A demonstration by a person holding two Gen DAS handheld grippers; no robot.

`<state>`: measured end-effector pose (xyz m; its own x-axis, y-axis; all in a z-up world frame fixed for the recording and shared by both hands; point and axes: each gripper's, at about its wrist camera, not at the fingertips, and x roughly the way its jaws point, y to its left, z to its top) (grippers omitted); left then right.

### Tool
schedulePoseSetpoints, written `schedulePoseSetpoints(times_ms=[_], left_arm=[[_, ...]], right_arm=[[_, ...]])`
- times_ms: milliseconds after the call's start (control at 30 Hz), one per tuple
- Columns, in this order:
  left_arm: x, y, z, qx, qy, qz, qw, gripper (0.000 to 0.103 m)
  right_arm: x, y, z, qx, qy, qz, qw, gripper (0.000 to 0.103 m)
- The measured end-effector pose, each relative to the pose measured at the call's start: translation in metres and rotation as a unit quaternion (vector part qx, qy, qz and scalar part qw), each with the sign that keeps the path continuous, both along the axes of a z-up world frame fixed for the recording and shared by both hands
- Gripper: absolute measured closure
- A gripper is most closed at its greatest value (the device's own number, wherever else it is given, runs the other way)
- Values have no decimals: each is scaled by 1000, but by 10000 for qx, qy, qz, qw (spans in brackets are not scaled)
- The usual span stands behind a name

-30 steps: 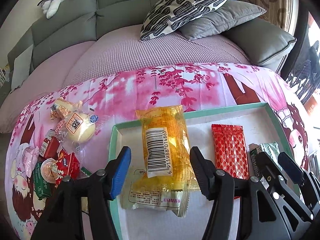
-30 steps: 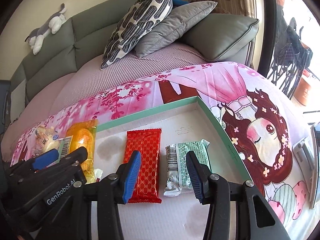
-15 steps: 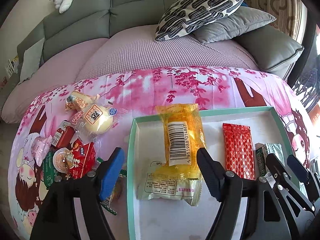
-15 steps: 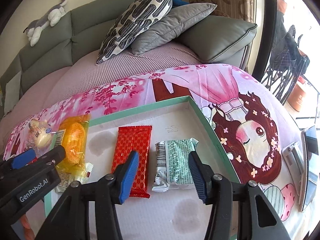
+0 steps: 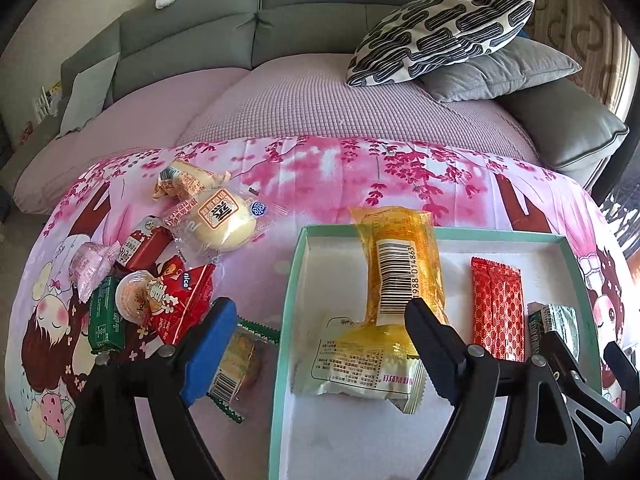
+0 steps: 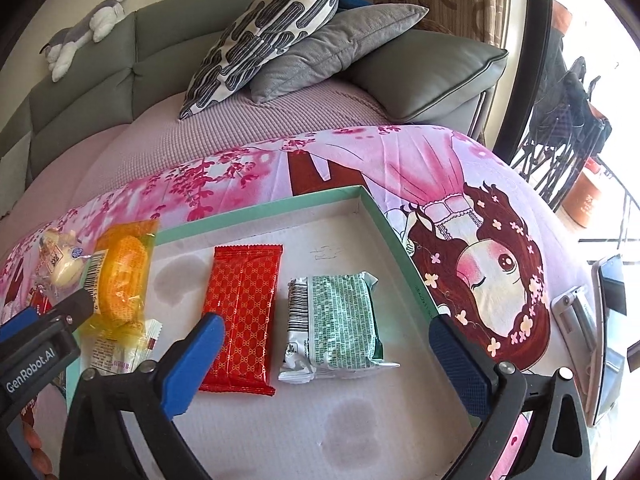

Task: Organize snacks
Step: 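Withdraw both open tools from the box, then move both open tools over the snack pile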

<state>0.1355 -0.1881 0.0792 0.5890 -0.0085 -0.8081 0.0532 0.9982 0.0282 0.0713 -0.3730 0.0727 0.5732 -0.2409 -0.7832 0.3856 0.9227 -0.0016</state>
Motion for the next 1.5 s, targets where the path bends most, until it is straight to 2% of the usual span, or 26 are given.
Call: schedulePoseSetpoints(times_ms=[67, 100, 133, 300, 500, 867, 1133, 1300, 1433, 1500], left_arm=[[-2, 2, -1, -36, -30, 24, 10000, 14], [-2, 2, -1, -59, -39, 33, 10000, 7], [-3, 3, -2, -90, -50, 40, 9999, 4], [-7, 6, -4, -307, -92, 38, 9995, 4], [-13, 18, 0, -376, -185, 131, 9990, 4], [-16, 72, 3, -382, -183, 877, 9952, 4], [-20, 109, -1, -451, -10, 1214, 9916, 4], [-20, 133, 0, -524, 19, 1413, 9886, 4], [-20, 151, -3, -444, 51, 1445, 9885, 4], [-21, 162, -4, -535, 58, 1494, 9873, 4]], right_arm=[[0, 1, 0, -36, 16, 30, 10000, 0], [0, 1, 0, -56, 29, 39, 10000, 0], [0, 1, -1, -74, 54, 35, 10000, 0], [0, 2, -1, -153, 88, 25, 9998, 0], [0, 14, 3, -225, 7, 214, 9995, 0], [4, 42, 7, -290, -10, 535, 9981, 0], [7, 77, 10, -324, -95, 885, 9955, 0], [9, 103, 8, -417, 7, 1135, 9927, 0], [8, 125, 7, -399, -7, 1321, 9904, 0], [7, 137, 7, -353, -28, 1474, 9884, 0]])
